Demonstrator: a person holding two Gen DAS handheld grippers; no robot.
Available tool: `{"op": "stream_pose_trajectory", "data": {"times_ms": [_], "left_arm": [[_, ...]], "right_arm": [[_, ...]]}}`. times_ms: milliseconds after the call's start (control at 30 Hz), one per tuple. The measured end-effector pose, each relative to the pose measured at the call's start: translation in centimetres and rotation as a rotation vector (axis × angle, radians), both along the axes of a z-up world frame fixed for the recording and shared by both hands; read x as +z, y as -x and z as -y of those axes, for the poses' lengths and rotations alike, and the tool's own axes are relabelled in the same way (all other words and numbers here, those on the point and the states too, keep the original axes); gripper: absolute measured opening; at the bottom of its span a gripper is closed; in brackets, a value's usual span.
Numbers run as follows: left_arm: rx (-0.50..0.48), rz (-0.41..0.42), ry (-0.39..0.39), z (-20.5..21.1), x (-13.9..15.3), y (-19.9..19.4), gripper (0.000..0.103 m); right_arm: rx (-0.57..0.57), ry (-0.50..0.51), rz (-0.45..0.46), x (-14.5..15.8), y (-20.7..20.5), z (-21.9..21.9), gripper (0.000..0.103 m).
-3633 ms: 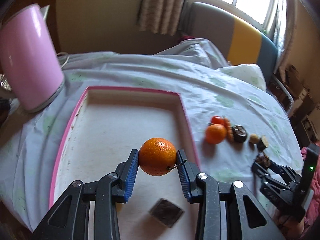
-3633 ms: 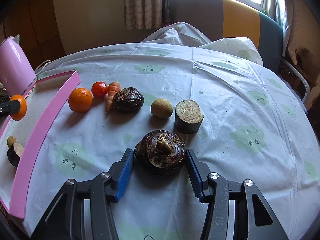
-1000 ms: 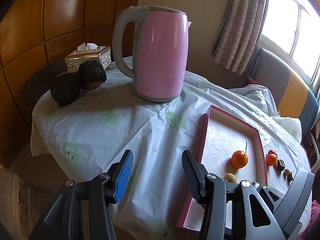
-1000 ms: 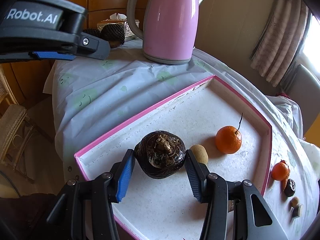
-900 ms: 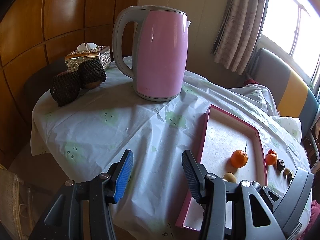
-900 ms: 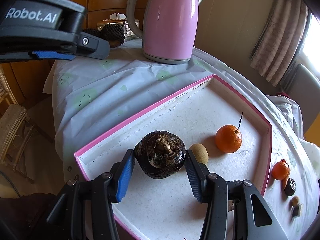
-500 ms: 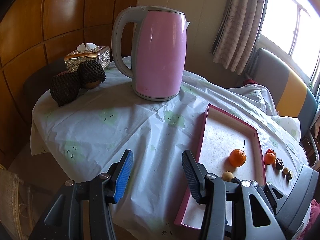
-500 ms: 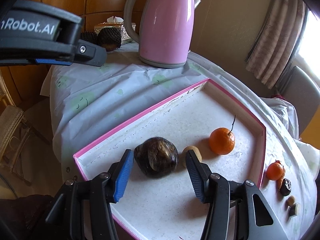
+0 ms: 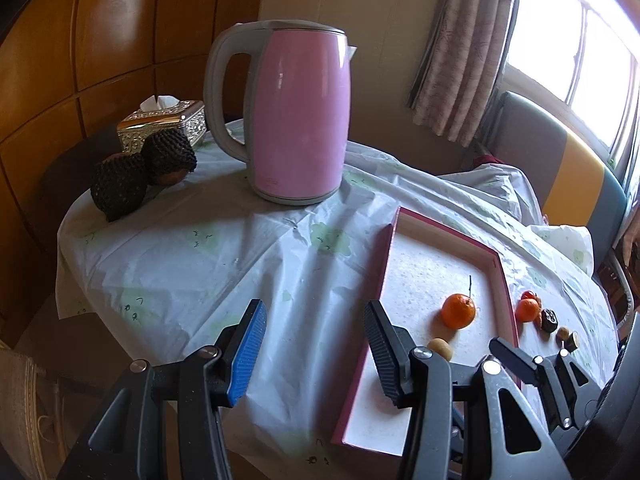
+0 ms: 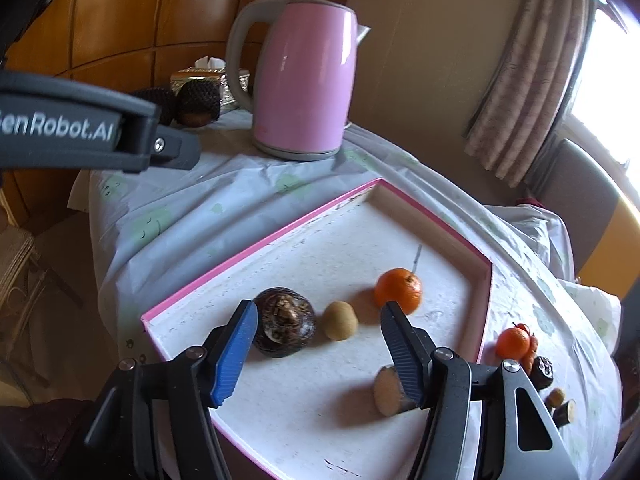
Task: Organize fruits
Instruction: 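Move both grippers back to the remaining produce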
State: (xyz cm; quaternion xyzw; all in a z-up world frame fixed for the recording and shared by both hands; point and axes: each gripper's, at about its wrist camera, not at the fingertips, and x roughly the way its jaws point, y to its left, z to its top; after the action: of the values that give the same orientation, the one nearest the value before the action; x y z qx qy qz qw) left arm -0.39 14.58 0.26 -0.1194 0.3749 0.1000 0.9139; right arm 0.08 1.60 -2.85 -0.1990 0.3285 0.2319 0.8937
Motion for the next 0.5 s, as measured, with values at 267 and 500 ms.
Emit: {"op": "stream_pose_trajectory", "data": {"times_ms": [267, 500], "left_arm": [[-0.044, -0.008, -0.013, 1.7, 0.1, -0.4, 0.051], [-0.124, -0.023, -0.033, 4.4, 0.1, -1.5, 0.051]], "right_arm": [[-0.052, -0.021, 0.018, 0.6, -0.1, 1.9, 0.066], [-0.123, -0.048, 0.017, 0.8, -0.6, 4.9, 0.066]]}}
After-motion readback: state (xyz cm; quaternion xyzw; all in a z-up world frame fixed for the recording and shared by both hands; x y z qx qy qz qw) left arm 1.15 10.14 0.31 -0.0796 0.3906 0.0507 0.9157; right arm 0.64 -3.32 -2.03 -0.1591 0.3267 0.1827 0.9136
